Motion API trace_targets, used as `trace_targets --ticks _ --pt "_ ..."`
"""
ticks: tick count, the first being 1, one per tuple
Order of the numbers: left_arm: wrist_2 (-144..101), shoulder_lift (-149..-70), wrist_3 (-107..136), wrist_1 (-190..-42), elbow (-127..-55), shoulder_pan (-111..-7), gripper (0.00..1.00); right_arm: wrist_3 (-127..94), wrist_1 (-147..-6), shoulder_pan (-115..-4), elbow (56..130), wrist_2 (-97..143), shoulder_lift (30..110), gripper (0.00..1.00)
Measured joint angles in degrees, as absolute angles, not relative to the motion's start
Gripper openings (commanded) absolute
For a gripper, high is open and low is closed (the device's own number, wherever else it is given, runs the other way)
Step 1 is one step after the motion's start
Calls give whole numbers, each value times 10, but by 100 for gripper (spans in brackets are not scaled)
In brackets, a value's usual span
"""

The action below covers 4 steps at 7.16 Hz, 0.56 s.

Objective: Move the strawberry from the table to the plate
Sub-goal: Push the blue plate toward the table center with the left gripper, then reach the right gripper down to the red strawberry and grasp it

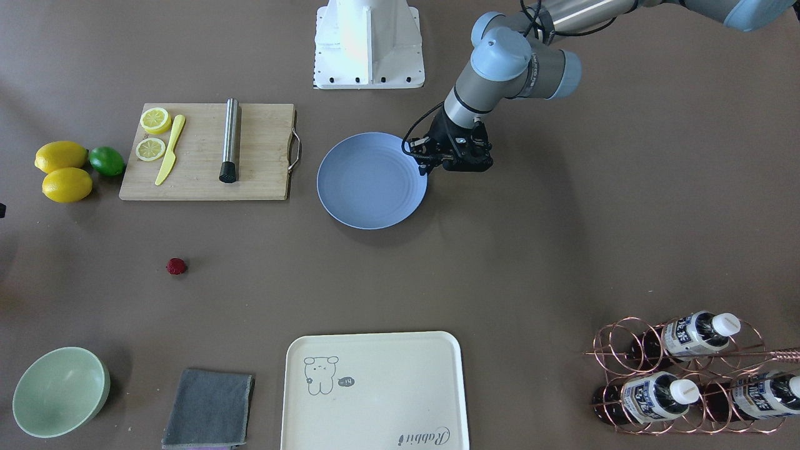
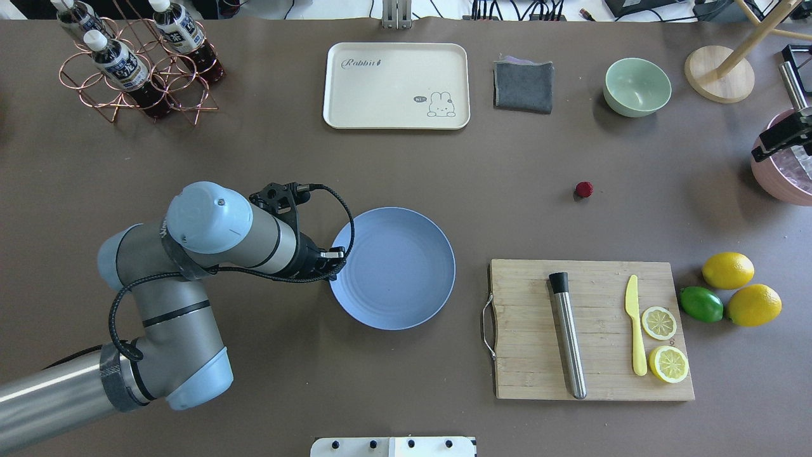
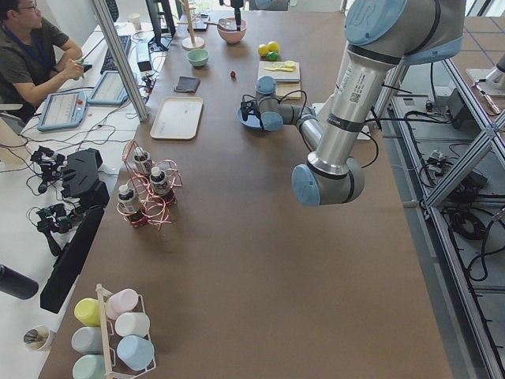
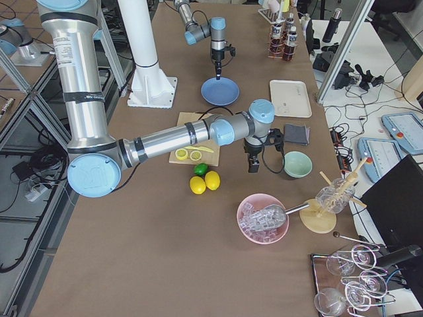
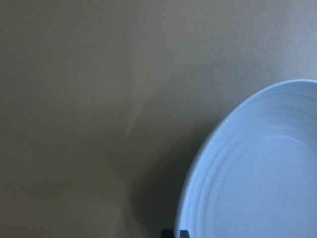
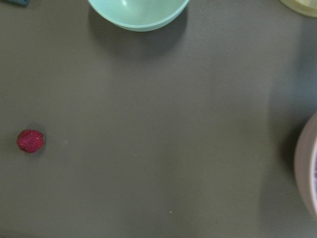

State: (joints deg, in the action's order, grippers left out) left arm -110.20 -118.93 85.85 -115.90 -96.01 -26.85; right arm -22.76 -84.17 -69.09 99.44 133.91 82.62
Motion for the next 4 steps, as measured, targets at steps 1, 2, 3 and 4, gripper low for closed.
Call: trace_targets --ticks 1,2,3,4 --pt "-1093 -1193 861 -1161 -953 -264 0 -284 -797 -660 977 1335 814 100" --pt "-1089 -1195 862 -1161 -950 -261 1 -328 -760 -631 956 1327 797 100" --pt "-1088 -1195 863 -1162 -949 -260 59 -354 -739 -607 936 1316 778 100" --pt "-1087 -1195 863 -1162 -950 -260 67 -374 -730 -586 916 1305 754 100"
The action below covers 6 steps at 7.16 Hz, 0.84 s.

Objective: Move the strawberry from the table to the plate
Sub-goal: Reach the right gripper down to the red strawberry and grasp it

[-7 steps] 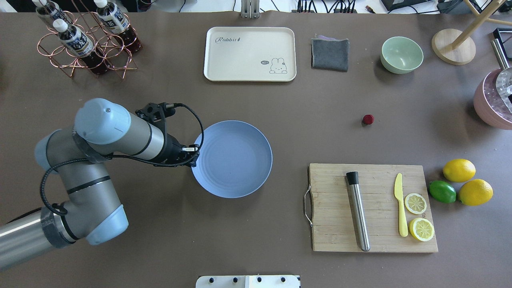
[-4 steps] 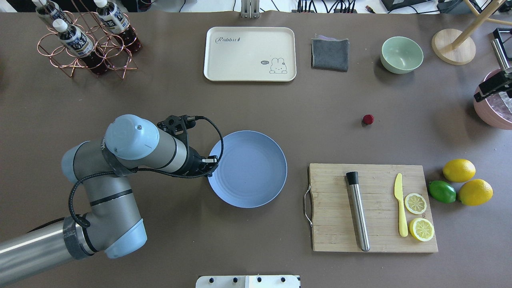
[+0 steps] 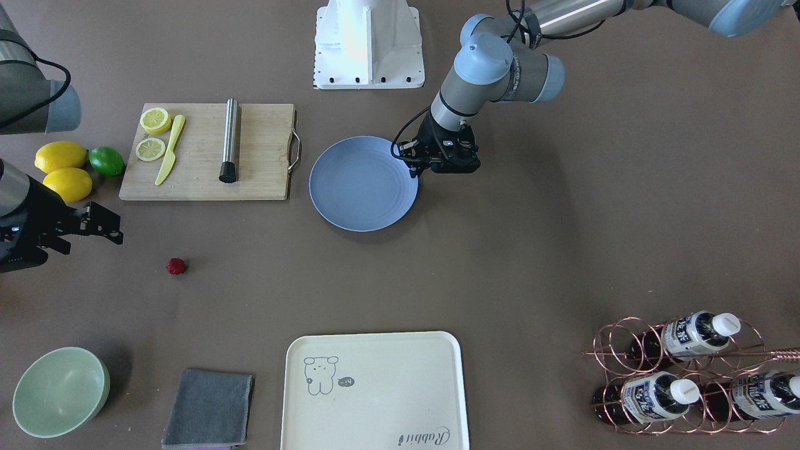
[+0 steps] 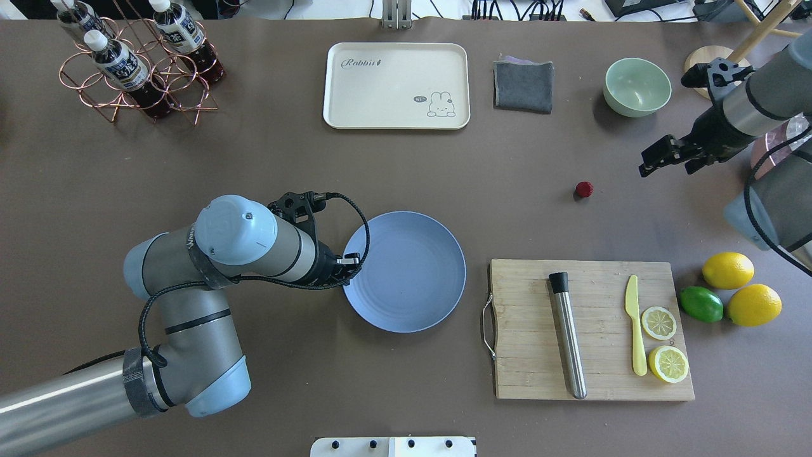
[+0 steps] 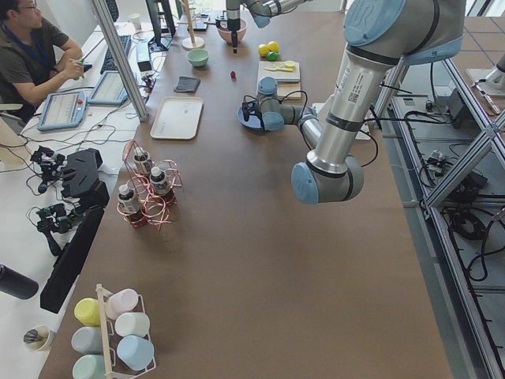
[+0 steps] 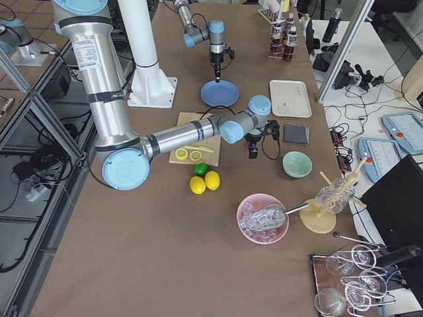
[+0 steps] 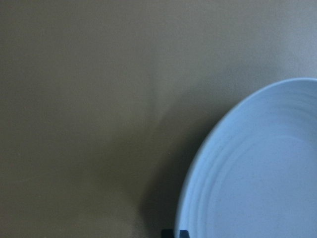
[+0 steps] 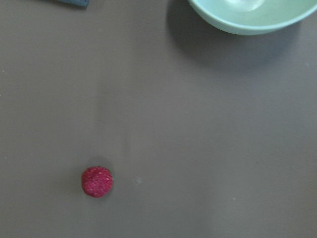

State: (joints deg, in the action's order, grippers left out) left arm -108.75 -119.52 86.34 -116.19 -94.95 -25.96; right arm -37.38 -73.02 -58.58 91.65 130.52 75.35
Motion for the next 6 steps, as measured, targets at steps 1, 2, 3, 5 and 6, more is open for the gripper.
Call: trace_targets --ticks 1,2,3,5,6 --pt "-1087 -1195 863 -1162 -950 -260 72 -390 -727 -565 901 1292 732 100" --pt "-1087 -1194 862 -1161 -951 -260 72 -401 -726 -548 892 1276 720 100" --pt "-1087 -1194 862 -1161 -951 -261 72 -405 -726 -534 884 1261 712 100" --pt "-1087 -1192 862 -1160 -950 -262 73 -408 -726 -518 858 1246 689 99" --pt "-1087 -1191 862 -1160 -950 -262 73 -408 -726 -512 845 1241 679 97"
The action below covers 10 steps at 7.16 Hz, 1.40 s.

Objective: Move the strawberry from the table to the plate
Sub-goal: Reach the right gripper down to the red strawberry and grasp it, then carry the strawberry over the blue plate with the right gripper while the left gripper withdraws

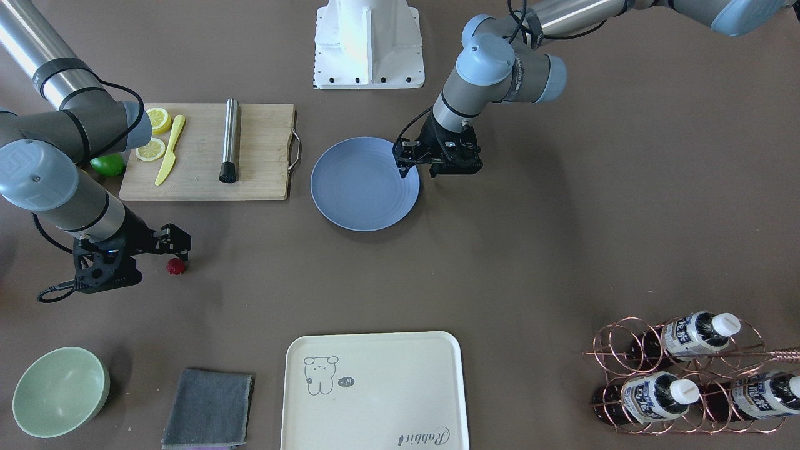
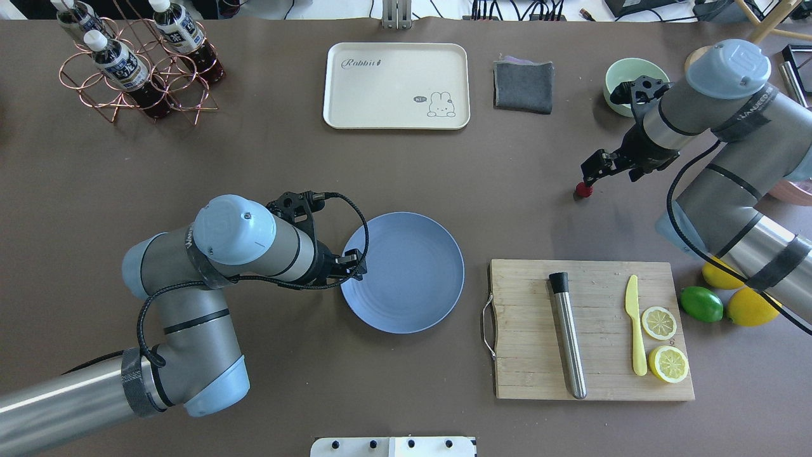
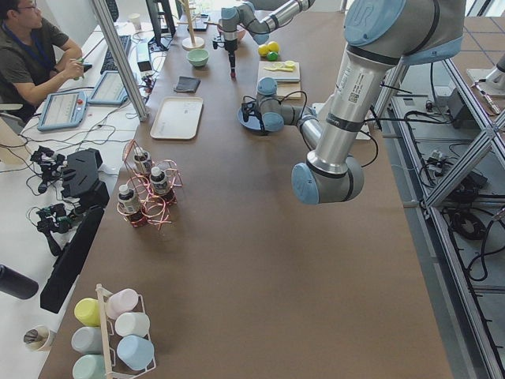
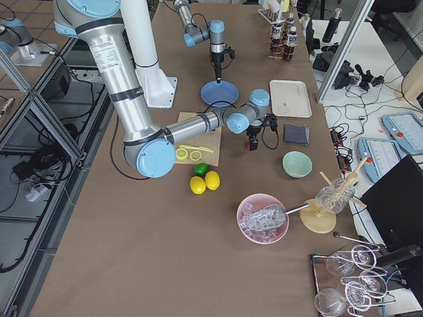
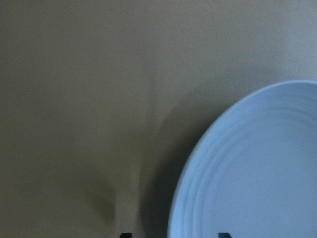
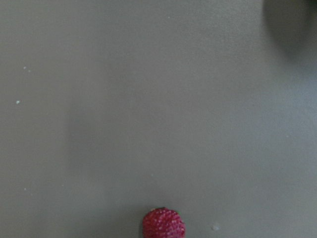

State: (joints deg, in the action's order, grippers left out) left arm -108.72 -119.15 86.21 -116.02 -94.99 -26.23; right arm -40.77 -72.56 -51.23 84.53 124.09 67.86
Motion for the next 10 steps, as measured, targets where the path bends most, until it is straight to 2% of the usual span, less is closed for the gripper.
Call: trace_targets --ticks 1,3,5,6,7,10 --pt "-1087 -1190 862 -1160 -950 -263 73 -408 -726 -508 837 1236 673 88" --pt "-1087 -1189 862 -1160 -949 -266 73 -408 -725 -504 831 1232 671 40" --pt "-1087 -1189 863 -1160 -950 -266 73 -408 -725 -501 830 1231 671 4" --pt "-1087 -1189 863 -1159 -950 -266 77 -407 -725 -500 830 1232 670 0" --pt "-1088 -1189 862 -1158 -950 -266 97 -408 -726 -500 831 1233 670 0" --pt "-1091 -1187 816 -1158 -956 -266 97 -417 -728 -506 855 1247 658 0"
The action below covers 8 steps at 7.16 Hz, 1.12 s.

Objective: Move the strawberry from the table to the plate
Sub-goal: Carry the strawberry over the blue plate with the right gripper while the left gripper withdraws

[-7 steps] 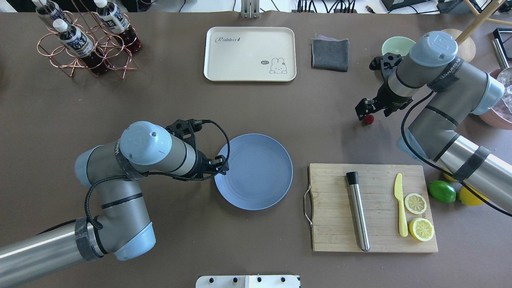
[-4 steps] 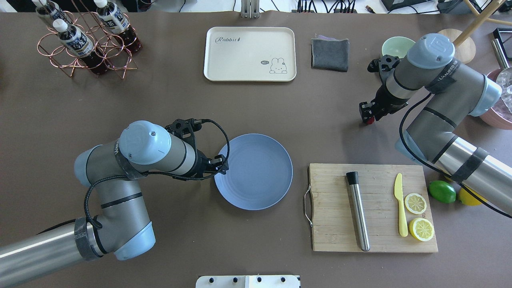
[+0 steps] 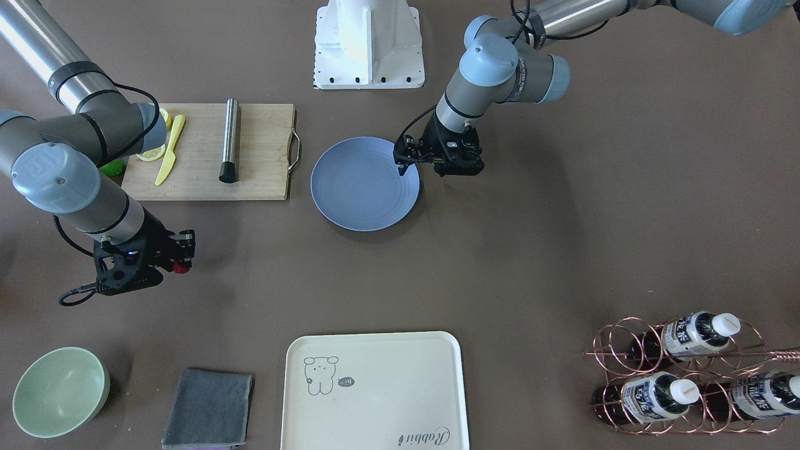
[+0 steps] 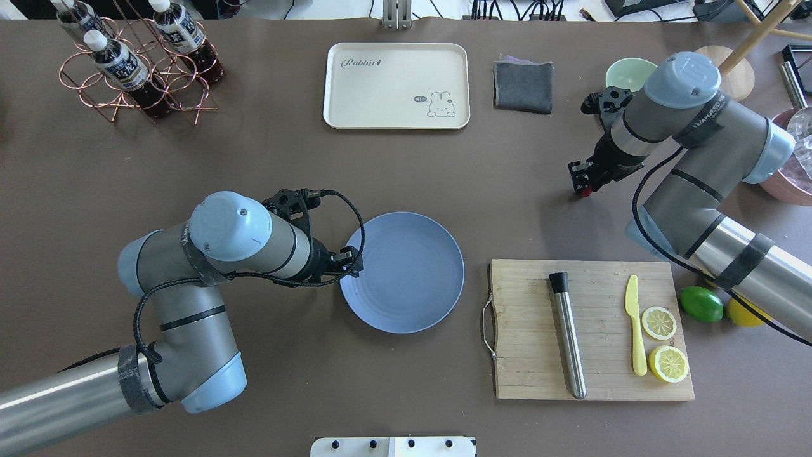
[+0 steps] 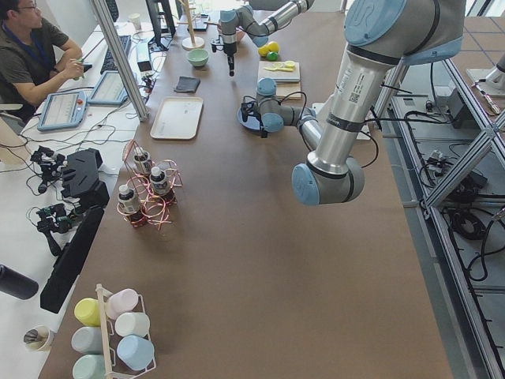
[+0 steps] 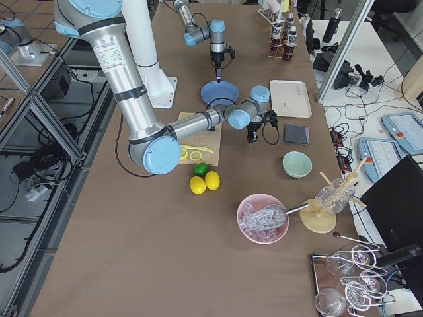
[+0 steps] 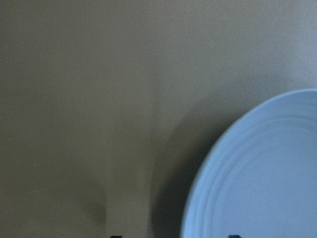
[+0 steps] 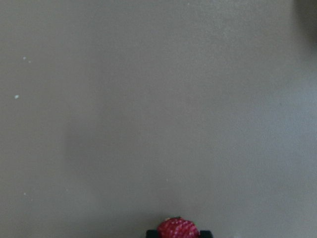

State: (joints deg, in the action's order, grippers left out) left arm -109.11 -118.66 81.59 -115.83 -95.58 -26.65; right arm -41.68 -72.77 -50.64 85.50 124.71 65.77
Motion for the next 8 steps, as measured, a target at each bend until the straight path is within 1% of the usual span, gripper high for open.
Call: trace_targets --ticks 2,4,7,8 --pt "-1088 -1180 805 -1111 -982 -287 97 -500 -731 -486 901 1252 645 0" --pt "-1091 -1156 781 -1002 -1045 -329 97 -644 -735 -406 946 1204 612 0" --pt "-1090 -1125 711 -973 -1054 -372 97 -747 -801 -285 955 1096 526 0" --pt "-1091 -1114 696 -973 -1055 -386 97 -759 -811 -259 952 1071 512 0"
